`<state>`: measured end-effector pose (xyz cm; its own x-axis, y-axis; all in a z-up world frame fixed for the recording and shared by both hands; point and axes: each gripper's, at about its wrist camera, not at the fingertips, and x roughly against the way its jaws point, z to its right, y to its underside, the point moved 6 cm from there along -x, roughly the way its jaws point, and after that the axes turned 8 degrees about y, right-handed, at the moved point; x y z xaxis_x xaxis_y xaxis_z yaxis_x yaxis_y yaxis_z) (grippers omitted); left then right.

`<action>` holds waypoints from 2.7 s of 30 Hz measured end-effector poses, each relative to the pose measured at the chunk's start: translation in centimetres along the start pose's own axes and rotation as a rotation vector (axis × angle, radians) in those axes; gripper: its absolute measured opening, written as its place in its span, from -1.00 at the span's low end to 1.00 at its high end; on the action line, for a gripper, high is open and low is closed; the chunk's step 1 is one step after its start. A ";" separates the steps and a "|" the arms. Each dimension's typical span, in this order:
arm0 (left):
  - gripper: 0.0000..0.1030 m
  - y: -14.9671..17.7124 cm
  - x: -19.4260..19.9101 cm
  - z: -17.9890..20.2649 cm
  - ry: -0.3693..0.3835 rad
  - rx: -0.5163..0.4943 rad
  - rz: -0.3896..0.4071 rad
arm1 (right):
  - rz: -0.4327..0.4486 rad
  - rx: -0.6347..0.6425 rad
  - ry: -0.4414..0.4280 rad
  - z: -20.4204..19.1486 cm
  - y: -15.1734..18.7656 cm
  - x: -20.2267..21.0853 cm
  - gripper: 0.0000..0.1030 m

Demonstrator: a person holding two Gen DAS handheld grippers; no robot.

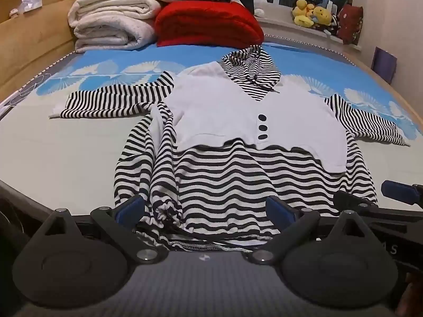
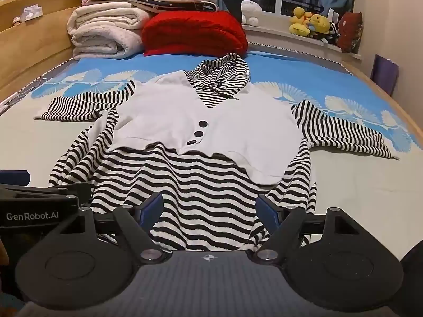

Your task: Fold small clothes

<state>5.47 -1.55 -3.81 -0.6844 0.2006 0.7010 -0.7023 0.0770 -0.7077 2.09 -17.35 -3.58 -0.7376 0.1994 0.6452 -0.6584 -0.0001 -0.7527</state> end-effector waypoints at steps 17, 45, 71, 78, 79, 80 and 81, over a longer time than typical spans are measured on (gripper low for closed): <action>0.93 0.7 -0.6 0.1 0.002 -0.009 -0.034 | -0.012 0.005 0.017 0.0 0.2 -0.3 0.52; 0.93 0.9 -0.9 0.1 0.004 -0.001 -0.053 | -0.030 -0.033 -0.014 -0.1 0.4 -0.6 0.52; 0.94 1.0 -1.1 0.1 0.003 0.001 -0.064 | -0.030 -0.044 -0.022 0.0 0.6 -0.7 0.52; 0.94 1.1 -1.3 0.1 0.002 0.001 -0.067 | -0.041 -0.037 -0.015 0.0 0.9 -0.8 0.52; 0.94 1.1 -1.3 0.1 0.002 0.001 -0.068 | -0.042 -0.038 -0.016 0.0 0.9 -0.8 0.52; 0.94 1.1 -1.3 0.1 0.002 0.001 -0.068 | -0.043 -0.039 -0.017 0.0 1.0 -0.8 0.52; 0.94 1.1 -1.2 0.1 0.002 0.002 -0.068 | -0.045 -0.041 -0.019 0.0 0.9 -0.8 0.52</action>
<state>5.55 -1.78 -5.45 -0.6346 0.1972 0.7473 -0.7475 0.0890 -0.6583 2.12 -17.47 -4.77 -0.7103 0.1794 0.6806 -0.6846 0.0486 -0.7273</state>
